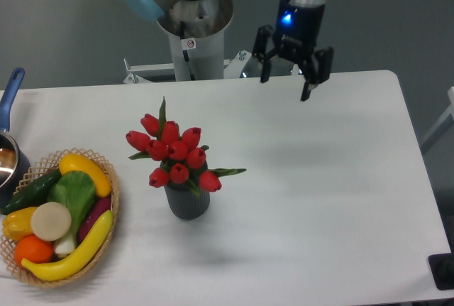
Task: Pick up the flowers from the vase
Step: 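Move the open gripper down toward the red tulip stems above the vase, then lower the gripper around the tulip stems and close it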
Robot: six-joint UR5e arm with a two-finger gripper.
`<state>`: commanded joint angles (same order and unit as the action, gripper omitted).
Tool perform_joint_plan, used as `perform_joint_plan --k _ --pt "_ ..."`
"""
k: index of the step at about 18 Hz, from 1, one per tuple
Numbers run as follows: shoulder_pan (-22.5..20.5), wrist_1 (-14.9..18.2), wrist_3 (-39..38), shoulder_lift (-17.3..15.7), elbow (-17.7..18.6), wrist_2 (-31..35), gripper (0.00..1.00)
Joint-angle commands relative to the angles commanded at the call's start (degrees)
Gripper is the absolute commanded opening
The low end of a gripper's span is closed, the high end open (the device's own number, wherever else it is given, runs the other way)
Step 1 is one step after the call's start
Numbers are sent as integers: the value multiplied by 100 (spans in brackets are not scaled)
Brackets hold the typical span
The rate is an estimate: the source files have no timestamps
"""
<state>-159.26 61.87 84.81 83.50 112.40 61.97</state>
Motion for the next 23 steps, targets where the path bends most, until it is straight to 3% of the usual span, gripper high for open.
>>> perform_joint_plan --k 8,16,23 --pt "53 -9 0 272 335 -1599 100" --pt "387 -44 0 878 256 -2373 100" --pt "712 -676 -281 1230 229 -2576 100"
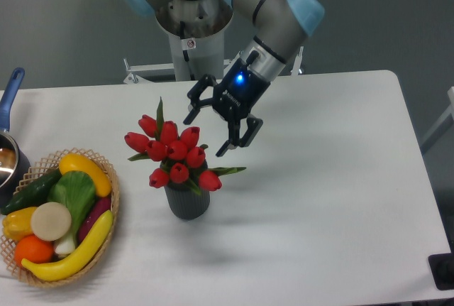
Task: Pick up the flowers from the vase
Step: 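Lower the gripper around the tulip stems and close it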
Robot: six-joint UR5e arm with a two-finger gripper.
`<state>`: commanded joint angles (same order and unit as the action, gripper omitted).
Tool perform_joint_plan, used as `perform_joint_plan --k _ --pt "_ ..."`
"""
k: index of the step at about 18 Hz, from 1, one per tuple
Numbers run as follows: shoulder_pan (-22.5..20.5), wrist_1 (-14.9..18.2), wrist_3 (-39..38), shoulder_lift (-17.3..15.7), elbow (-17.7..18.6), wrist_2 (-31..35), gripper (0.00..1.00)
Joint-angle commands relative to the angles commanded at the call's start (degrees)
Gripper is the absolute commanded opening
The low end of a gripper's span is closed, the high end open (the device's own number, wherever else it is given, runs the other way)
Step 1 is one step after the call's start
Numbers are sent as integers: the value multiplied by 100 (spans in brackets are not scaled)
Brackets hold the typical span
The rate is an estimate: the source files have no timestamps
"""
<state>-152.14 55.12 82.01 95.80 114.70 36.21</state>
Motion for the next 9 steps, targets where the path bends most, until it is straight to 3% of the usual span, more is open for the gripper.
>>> perform_joint_plan --k 4,9 --pt "88 -54 -36 71 -9 0 100" --pt "255 -431 -62 273 -9 26 100"
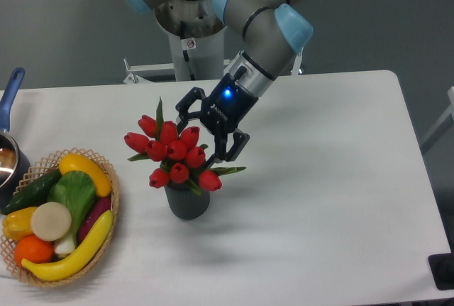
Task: Pick up the flowers from the vase
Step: 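Lower the gripper around the tulip stems and close it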
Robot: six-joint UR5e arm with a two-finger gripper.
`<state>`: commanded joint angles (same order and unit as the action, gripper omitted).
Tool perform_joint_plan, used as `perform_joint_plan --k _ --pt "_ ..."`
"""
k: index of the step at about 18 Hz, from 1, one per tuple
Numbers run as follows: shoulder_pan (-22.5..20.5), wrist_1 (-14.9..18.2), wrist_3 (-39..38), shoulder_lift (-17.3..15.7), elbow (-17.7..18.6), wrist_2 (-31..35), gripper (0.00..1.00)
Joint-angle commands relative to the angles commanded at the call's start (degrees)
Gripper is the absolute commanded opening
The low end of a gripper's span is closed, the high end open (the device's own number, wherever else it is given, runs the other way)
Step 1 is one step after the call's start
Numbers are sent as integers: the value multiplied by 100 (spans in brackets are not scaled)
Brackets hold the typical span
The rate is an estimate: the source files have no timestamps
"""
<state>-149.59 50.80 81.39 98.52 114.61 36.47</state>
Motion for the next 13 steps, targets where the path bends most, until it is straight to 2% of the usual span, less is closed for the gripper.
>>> perform_joint_plan --k 6,7,9,13 --pt "18 -44 -88 35 -35 26 100" --pt "27 -44 -88 35 -44 35 96" --pt "44 -44 -97 35 -44 35 79" --pt "44 -71 -132 35 -53 35 54"
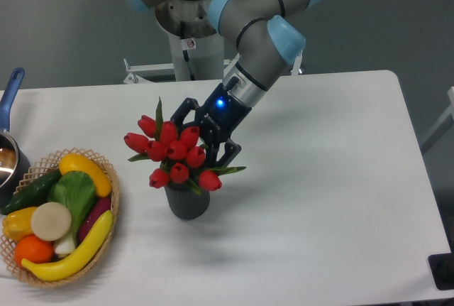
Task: Pick up the flowers from the vase
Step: 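Lower the gripper around the tulip stems and close it, then lift the gripped tulip bunch up out of the grey vase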
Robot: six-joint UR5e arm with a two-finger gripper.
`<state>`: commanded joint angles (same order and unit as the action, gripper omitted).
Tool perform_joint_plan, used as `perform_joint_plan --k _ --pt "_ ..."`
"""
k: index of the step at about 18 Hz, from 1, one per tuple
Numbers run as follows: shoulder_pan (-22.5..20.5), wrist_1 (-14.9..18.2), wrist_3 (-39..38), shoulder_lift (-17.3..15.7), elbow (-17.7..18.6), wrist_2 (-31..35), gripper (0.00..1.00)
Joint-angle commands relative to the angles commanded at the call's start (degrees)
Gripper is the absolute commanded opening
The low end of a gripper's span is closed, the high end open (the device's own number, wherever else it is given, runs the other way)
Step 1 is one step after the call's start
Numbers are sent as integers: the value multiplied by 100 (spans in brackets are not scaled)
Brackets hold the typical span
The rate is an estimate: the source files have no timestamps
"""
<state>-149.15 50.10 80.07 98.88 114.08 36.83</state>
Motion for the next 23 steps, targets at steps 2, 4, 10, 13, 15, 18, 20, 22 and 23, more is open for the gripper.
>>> perform_joint_plan --k 2,4,10,13,15,18,20,22,23 --pt "0 0 -88 0 -17 -9 43" --pt "0 -9 -123 9 -26 -9 41" --pt "0 0 -246 0 -141 -44 40" --pt "-9 0 -342 -44 -185 -61 40" --pt "-35 0 -500 -88 -211 -70 40" --pt "-26 9 -1026 -263 -412 -176 40" --pt "-61 9 -1361 -342 -501 -167 40" --pt "-62 18 -1433 -422 -545 -184 40" --pt "-70 26 -1485 -457 -554 -185 40"
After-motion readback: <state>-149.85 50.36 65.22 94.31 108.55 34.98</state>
